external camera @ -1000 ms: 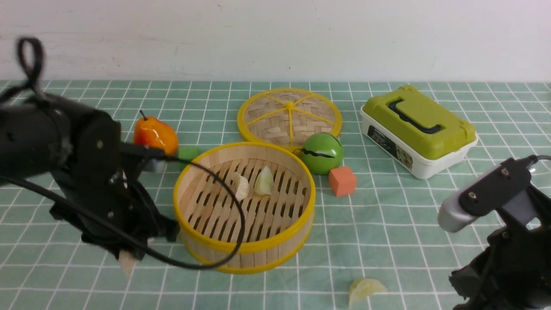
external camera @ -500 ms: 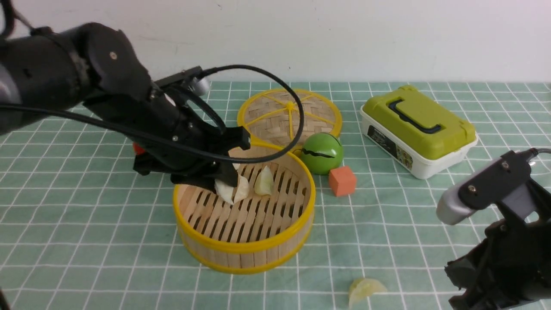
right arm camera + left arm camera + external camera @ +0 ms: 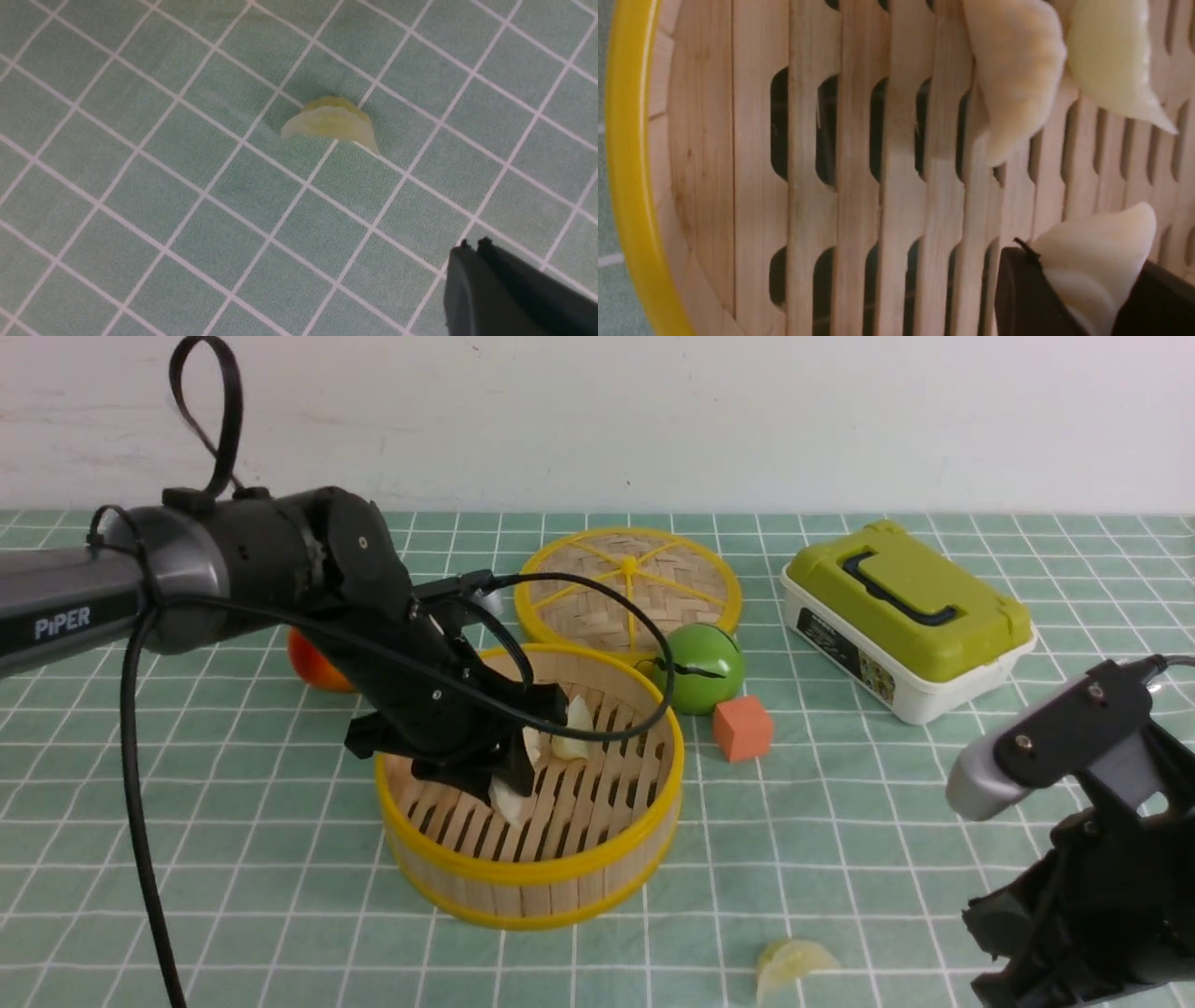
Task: Put the dumplings into the steamer on the table with the blue tablecloth.
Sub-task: 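Place the dumpling into the bamboo steamer basket with the left gripper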
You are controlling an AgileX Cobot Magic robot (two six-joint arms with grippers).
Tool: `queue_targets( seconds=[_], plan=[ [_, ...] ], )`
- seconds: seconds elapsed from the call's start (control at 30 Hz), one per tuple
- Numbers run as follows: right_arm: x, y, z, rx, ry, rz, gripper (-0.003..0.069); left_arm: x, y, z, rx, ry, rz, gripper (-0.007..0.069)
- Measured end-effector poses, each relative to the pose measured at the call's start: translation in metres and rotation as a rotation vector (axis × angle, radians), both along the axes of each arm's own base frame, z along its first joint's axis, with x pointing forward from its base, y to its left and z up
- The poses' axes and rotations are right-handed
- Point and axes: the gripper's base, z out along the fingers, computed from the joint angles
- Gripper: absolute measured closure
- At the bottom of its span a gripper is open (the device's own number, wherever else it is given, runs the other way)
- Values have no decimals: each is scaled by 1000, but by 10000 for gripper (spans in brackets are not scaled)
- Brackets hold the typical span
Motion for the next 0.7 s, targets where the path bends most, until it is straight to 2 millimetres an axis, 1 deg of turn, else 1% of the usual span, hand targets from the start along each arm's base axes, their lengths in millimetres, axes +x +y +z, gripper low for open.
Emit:
queue_targets(
  seconds=[0.07, 0.2, 0.3, 0.4, 0.47, 0.5, 0.53, 0.57, 0.6, 0.67, 0.7],
  plan=[
    [0, 0, 0, 2, -5, 0, 654, 1, 0, -5, 3, 7, 2, 390],
    [1, 0, 0, 5, -11, -1, 652, 3, 0, -10, 15, 10, -3, 279],
    [1, 0, 1, 6, -13, -1, 650, 4, -1, -5, 17, 6, -12, 207],
    [1, 0, 1, 6, -13, -1, 650, 3, -1, 7, 16, -2, -25, 182],
    [1, 1, 0, 11, -11, -3, 650, -4, 2, 37, 11, -31, -49, 197],
    [1, 1, 0, 19, -11, -5, 650, -7, 3, 49, 9, -54, -54, 211],
    [0, 2, 0, 34, -2, -11, 648, -13, 5, 65, 6, -84, -60, 235],
    [0, 3, 0, 52, 9, -18, 646, -18, 7, 75, 3, -102, -65, 259],
    [0, 5, -1, 76, 28, -33, 641, -26, 10, 94, -3, -139, -69, 293],
    [3, 11, -5, 143, 95, -81, 618, -51, 19, 136, -29, -232, -78, 375],
    [5, 14, -7, 160, 121, -93, 598, -62, 23, 150, -41, -269, -84, 418]
  ],
)
